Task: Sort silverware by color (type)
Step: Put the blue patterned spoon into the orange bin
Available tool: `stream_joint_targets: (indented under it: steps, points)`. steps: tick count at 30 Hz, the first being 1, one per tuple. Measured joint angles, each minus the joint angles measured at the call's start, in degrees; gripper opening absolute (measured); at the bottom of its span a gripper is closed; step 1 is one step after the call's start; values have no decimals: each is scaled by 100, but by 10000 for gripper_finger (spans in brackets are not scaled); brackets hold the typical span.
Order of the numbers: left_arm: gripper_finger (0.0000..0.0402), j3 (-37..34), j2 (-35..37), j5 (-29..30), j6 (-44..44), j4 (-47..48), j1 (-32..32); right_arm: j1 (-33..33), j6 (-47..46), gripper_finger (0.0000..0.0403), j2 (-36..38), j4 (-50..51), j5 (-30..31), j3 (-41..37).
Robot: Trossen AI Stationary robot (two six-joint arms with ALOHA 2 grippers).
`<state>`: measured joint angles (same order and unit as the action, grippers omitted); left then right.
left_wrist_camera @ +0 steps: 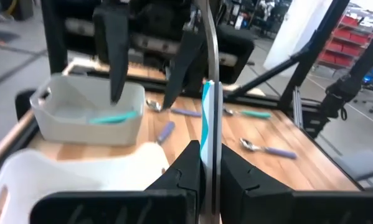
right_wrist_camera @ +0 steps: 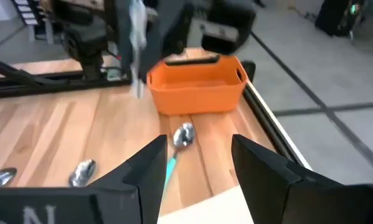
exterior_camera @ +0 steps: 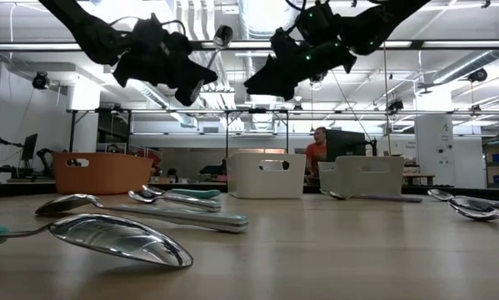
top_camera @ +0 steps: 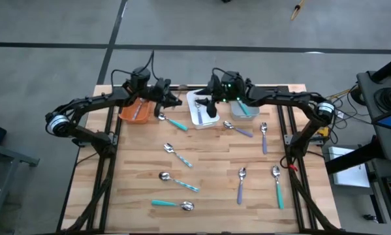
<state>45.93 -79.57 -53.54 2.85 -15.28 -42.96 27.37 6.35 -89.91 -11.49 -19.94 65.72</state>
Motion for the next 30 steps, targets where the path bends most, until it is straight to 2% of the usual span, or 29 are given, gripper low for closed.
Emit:
stream_joint_targets:
  steps: [5, 14, 21, 30]
  points:
    - [8, -49, 0, 0, 70, 338, 1, -24, 79, 170, 0, -511, 0, -74]
    - [8, -153, -1, 42, 28, 332, 71, -39, 273, 171, 1, -673, -4, 294]
    - [8, -158, -1, 47, -58, 312, 239, -50, 138, 171, -11, -990, -555, 303]
    - [8, -160, -175, 46, -66, 294, 285, -89, -31, 171, -17, -1396, -588, 311]
